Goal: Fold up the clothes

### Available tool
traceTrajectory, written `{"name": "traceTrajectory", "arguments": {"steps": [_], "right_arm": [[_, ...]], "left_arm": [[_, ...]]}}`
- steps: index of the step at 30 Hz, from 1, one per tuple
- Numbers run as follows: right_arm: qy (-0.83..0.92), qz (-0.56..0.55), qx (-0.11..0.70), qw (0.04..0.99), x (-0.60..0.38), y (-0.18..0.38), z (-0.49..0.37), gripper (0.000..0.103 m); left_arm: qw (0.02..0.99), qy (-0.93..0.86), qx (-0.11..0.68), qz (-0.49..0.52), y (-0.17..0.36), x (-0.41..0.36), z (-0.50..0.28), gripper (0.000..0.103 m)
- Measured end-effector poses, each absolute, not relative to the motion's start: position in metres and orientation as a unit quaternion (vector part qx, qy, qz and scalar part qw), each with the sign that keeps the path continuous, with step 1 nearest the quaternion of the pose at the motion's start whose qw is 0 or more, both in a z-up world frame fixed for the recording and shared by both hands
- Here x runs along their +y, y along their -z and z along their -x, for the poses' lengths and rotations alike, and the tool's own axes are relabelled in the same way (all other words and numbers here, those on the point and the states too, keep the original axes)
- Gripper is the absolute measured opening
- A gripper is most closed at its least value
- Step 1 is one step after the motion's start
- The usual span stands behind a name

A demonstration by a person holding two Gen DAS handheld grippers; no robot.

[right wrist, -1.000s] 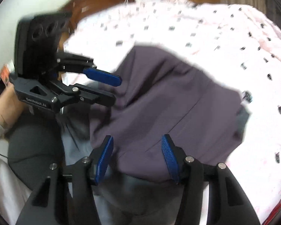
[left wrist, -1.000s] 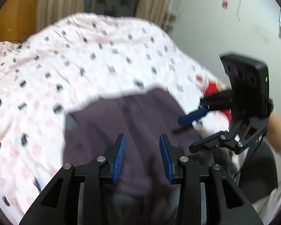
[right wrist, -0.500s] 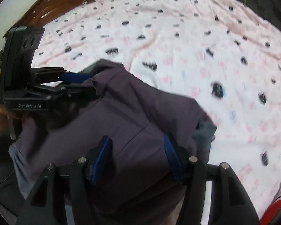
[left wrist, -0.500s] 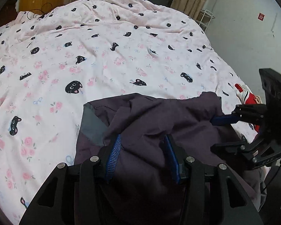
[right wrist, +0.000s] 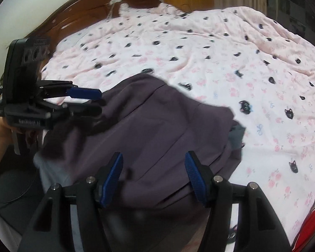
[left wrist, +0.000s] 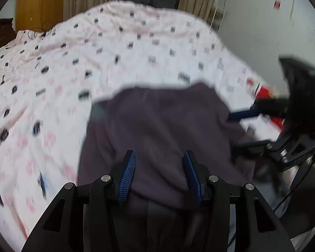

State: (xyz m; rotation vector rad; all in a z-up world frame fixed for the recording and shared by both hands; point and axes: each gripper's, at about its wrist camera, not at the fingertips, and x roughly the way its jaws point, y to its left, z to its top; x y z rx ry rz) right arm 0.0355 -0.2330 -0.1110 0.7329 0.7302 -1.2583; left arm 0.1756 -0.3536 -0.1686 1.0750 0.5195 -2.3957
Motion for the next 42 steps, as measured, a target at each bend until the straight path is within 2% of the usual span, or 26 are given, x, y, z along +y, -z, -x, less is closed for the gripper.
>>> {"name": "traceTrajectory", "arguments": {"steps": [5, 10, 15, 18, 30, 42], "right_arm": [[0.561, -0.324, 0.368, 0.667, -0.23, 0.141, -0.051, 0.069], [0.582, -0.338, 0.305, 0.673, -0.206, 0.12, -0.042, 0.069], [0.597, -0.358, 0.238, 0.678, -0.151, 0.099, -0.027, 0.069], [0.596, -0.38, 0.216, 0.674, -0.114, 0.099, -0.022, 0.069], [0.583, -0.453, 0.226, 0.635, -0.041, 0.134, -0.035, 0.069], [0.572, -0.483, 0.238, 0.619, -0.019, 0.164, -0.055, 0.069]], "left_arm": [[0.23, 0.862, 0.196, -0.406, 0.192, -0.352, -0.172, 0.043], [0.245, 0.884, 0.22, -0.332, 0.159, -0.343, -0.209, 0.044], [0.284, 0.884, 0.247, -0.278, 0.143, -0.312, -0.269, 0.056], [0.296, 0.87, 0.251, -0.304, 0.151, -0.295, -0.287, 0.064], [0.334, 0.795, 0.266, -0.431, 0.21, -0.272, -0.322, 0.064], [0.276, 0.79, 0.326, -0.44, 0.247, -0.285, -0.328, 0.064]]}}
